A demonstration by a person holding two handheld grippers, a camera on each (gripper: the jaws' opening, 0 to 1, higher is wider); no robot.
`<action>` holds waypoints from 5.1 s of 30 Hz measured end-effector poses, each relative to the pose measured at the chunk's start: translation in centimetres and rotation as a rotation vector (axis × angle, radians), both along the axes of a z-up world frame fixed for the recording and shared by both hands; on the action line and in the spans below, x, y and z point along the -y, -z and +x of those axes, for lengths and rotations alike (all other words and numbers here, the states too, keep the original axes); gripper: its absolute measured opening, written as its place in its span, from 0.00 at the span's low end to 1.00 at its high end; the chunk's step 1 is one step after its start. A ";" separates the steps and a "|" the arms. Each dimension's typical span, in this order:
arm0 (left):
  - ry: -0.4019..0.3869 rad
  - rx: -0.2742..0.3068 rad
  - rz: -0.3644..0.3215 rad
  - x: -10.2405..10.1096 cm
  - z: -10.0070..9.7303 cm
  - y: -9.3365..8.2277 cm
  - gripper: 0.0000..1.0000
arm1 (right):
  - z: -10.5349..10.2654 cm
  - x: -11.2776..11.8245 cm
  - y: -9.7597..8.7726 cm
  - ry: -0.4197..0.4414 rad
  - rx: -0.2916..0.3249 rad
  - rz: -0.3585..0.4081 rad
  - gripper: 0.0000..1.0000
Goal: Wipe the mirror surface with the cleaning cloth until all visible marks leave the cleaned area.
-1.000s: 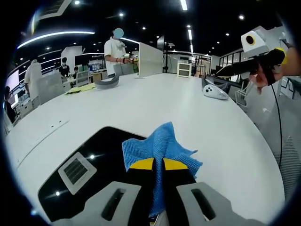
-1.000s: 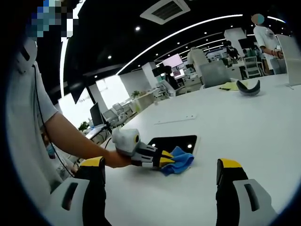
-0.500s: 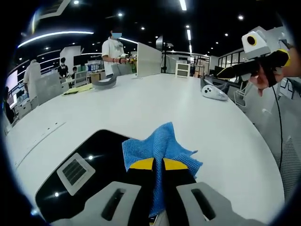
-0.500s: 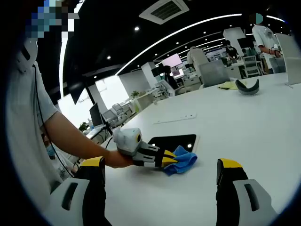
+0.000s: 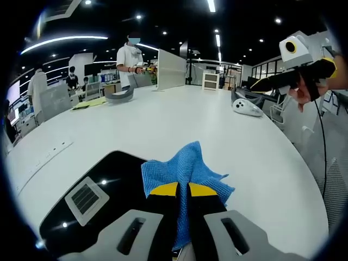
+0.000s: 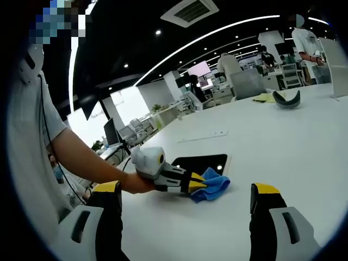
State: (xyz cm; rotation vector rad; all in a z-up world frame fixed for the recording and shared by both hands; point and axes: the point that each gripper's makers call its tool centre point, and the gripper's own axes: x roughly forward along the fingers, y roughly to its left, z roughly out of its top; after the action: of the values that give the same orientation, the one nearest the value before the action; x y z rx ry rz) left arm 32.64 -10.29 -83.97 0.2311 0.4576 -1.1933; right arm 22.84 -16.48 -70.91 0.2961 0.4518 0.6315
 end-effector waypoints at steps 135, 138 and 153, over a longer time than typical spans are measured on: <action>-0.006 0.084 -0.007 -1.1 9.7 -0.5 0.03 | 0.6 1.3 2.0 0.025 -0.054 -0.020 0.98; -0.009 0.085 -0.006 -1.1 9.8 -0.5 0.03 | 0.6 1.3 2.1 0.025 -0.055 -0.020 0.98; -0.020 0.087 -0.004 -1.4 10.1 -0.5 0.03 | 0.5 1.3 2.2 0.024 -0.057 -0.022 0.98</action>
State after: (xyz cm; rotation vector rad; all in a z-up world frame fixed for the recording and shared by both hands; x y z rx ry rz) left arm 42.76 -8.91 -83.45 0.2736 0.3806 -1.1600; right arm 23.34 -17.82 -73.13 0.2993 0.5091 0.5953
